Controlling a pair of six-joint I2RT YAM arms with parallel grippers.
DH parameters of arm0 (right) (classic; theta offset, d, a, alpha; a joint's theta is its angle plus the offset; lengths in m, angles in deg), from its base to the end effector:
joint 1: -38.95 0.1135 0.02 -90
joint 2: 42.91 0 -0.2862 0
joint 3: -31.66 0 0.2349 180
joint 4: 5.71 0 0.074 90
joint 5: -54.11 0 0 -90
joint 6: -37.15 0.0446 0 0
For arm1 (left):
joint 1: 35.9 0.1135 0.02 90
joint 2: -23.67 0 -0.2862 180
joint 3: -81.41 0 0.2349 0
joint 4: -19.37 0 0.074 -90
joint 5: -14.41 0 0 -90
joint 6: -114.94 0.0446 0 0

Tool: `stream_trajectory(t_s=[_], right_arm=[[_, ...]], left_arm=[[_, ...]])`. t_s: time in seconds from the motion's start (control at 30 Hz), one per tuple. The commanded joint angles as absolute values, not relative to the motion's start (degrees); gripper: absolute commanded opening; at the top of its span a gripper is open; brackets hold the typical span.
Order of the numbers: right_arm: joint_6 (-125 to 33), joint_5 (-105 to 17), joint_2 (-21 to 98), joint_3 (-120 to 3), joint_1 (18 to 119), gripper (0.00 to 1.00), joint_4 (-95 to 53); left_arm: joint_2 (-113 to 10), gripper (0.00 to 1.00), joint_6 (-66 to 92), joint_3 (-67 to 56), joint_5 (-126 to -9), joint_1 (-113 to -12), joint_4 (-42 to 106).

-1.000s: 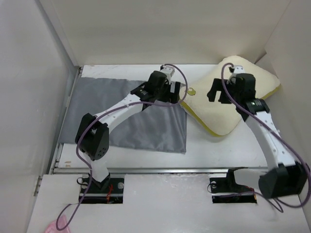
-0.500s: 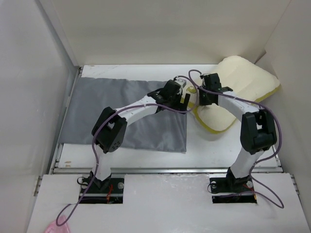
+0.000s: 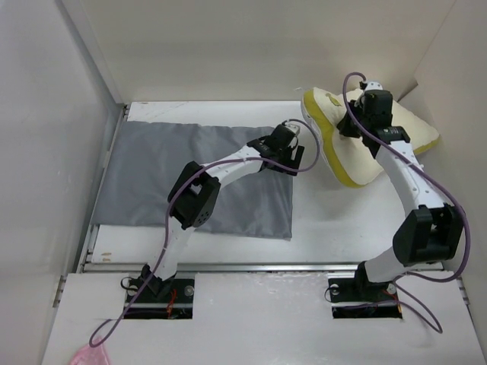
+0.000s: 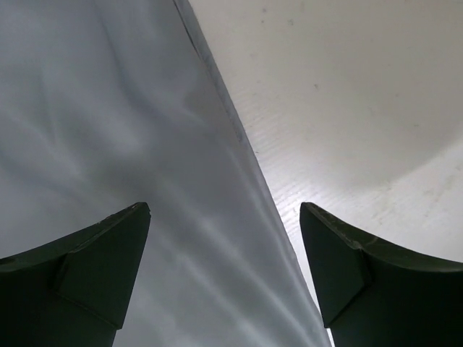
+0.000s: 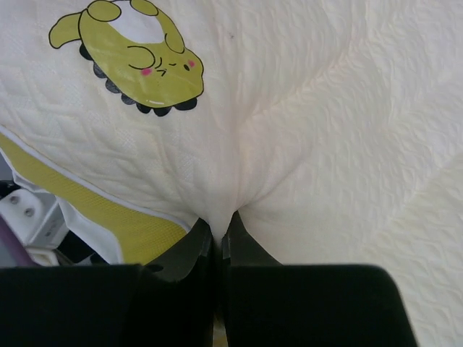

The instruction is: Put the pillow into the pillowcase

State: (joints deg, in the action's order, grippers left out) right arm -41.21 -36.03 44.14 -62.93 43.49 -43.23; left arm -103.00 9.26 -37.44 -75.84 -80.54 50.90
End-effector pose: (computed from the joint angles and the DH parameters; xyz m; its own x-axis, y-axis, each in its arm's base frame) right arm 0.3398 0.0271 0.3709 -0.5043 0.1624 -0.8481 0.0209 0.9842 0.1760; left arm 0.3668 -0.3620 0.2359 -0.6236 0.2360 -0.7453 0.5523 0.8077 -0.2063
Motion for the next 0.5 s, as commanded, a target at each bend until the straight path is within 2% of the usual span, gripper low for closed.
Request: stream_trajectory(t_s=[0.0,0.37,0.4,0.47], right_arm=[[-39.6,-35.7,43.8,-66.5,41.1,0.0,-40.0],[-39.6,-36.4,44.4,-63.6,41.1,0.0,-40.0],[-39.1,-36.4,44.4,-63.6,41.1,0.0,-40.0],[-39.0,-36.4,44.4,-63.0,41.1,0.0,-40.0]], left_arm=[[-104.6,0.81,8.2,-40.8,-76.5,-80.7,52.8],[-110.3,0.7,7.1,-45.7,-78.9,-81.9,54.6],[-111.1,0.65,7.1,-46.4,-79.5,-82.5,54.6],[-111.6,0.5,7.1,-48.7,-80.6,-82.5,56.7]])
